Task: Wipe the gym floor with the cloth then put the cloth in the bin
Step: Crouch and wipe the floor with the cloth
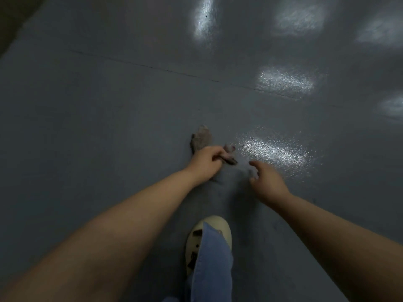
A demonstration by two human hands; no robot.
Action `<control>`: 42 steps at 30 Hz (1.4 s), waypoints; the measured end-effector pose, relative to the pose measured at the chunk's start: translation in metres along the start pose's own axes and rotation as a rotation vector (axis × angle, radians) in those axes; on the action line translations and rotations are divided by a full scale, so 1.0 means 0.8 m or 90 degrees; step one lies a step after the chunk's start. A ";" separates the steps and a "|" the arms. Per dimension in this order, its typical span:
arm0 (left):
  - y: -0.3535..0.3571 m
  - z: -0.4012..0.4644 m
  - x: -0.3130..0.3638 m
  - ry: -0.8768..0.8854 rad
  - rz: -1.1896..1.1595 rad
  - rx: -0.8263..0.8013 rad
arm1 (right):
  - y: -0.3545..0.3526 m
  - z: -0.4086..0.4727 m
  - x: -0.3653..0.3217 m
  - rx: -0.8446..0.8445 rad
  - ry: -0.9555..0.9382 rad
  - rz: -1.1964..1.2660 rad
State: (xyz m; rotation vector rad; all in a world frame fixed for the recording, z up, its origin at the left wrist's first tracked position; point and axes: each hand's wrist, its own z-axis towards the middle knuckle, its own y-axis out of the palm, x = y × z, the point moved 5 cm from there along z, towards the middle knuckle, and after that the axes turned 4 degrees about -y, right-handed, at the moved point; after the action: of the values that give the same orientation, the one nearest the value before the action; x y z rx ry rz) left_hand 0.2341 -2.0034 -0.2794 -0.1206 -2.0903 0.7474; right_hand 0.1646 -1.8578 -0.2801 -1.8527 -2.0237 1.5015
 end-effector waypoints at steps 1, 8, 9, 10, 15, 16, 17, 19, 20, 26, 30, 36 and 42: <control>-0.008 -0.005 0.003 -0.063 -0.145 -0.001 | -0.004 -0.001 -0.005 0.011 0.003 0.039; -0.037 -0.039 0.036 -0.163 -0.569 -0.171 | -0.044 -0.008 -0.055 0.023 -0.099 0.214; -0.043 -0.042 0.040 -0.170 -0.589 -0.194 | -0.047 -0.008 -0.059 -0.001 -0.097 0.257; -0.047 -0.045 0.046 -0.172 -0.602 -0.221 | -0.049 -0.010 -0.063 -0.039 -0.088 0.315; -0.060 -0.047 0.058 -0.199 -0.573 -0.183 | -0.054 -0.014 -0.075 -0.174 -0.071 0.521; -0.063 -0.043 0.057 -0.197 -0.544 -0.139 | -0.056 -0.012 -0.076 -0.164 -0.063 0.552; -0.067 -0.037 0.056 -0.187 -0.516 -0.103 | -0.057 -0.008 -0.075 -0.146 -0.058 0.570; -0.077 -0.026 0.060 -0.148 -0.492 -0.044 | -0.063 0.001 -0.077 -0.099 -0.058 0.590; -0.085 -0.022 0.064 -0.120 -0.488 -0.022 | -0.068 0.004 -0.079 -0.080 -0.062 0.595; -0.128 -0.019 0.096 0.094 -0.369 0.087 | -0.114 0.006 -0.101 -0.020 -0.136 0.620; -0.107 -0.038 0.075 0.207 -0.165 -0.034 | -0.095 -0.001 -0.083 -0.021 -0.137 0.495; 0.007 -0.056 -0.047 0.028 -0.034 -0.264 | 0.032 -0.018 -0.004 -0.127 -0.017 0.283; -0.004 -0.011 -0.044 -0.007 -0.069 -0.104 | 0.012 0.016 0.012 0.125 -0.046 0.187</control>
State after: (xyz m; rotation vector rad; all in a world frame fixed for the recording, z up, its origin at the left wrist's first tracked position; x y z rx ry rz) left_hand 0.2627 -2.0138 -0.2991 -0.0921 -2.1491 0.5127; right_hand 0.1612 -1.8600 -0.2984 -2.1093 -1.6116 1.7856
